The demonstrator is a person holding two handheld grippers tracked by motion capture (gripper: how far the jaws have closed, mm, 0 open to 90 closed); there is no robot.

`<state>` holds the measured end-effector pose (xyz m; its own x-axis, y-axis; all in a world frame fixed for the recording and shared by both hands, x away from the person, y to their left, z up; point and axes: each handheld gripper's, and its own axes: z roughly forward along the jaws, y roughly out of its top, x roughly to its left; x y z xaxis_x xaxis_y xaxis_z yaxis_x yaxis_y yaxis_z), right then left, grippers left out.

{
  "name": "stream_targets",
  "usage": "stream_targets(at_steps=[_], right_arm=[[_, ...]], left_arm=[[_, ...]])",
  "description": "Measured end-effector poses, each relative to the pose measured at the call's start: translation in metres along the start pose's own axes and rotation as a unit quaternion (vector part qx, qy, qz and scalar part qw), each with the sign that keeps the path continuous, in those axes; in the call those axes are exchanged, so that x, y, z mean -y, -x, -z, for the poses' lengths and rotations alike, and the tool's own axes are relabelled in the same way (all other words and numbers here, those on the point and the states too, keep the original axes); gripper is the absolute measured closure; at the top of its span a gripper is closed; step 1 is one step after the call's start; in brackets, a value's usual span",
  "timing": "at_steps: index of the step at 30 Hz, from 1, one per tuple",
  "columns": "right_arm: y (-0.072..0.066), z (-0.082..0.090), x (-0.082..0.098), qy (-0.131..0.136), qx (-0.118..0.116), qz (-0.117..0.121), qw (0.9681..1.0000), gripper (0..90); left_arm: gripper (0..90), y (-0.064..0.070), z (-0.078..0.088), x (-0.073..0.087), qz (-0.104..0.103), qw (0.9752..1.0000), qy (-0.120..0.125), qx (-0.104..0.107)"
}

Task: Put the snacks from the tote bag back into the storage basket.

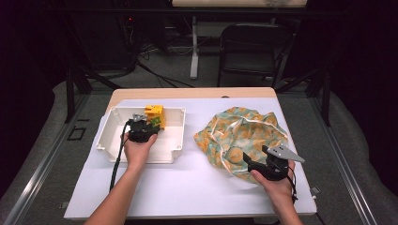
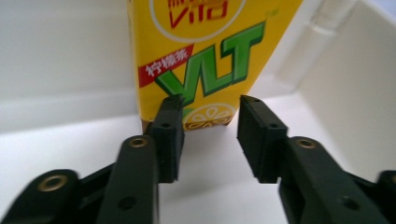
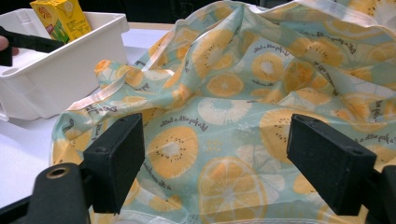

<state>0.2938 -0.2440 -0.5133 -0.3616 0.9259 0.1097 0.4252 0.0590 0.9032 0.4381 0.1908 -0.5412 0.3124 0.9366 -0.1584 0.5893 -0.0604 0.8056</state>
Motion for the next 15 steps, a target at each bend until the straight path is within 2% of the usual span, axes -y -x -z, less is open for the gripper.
stream_targets(at_steps=[2,5,8,12,15], right_arm=[[0.000,0.000,0.000,0.000,0.000,0.000,1.0000,18.7],[0.000,0.000,0.000,-0.001,-0.001,0.003,1.0000,18.7],[-0.001,-0.001,0.000,0.002,0.002,0.003,1.0000,18.6],[-0.002,0.000,0.000,0.000,0.002,0.004,1.0000,18.5],[-0.002,-0.001,0.000,-0.001,0.003,0.005,1.0000,18.3]], left_arm=[[49.8,0.002,0.004,0.001,-0.007,0.9999,0.009,0.003],[32.8,0.006,0.009,0.003,-0.031,0.9994,0.013,0.005],[23.5,0.011,0.015,0.004,-0.045,0.9988,0.019,0.004],[15.6,0.011,0.022,0.008,-0.061,0.9974,0.029,0.024],[11.4,0.011,0.029,0.011,-0.064,0.9964,0.030,0.047]])
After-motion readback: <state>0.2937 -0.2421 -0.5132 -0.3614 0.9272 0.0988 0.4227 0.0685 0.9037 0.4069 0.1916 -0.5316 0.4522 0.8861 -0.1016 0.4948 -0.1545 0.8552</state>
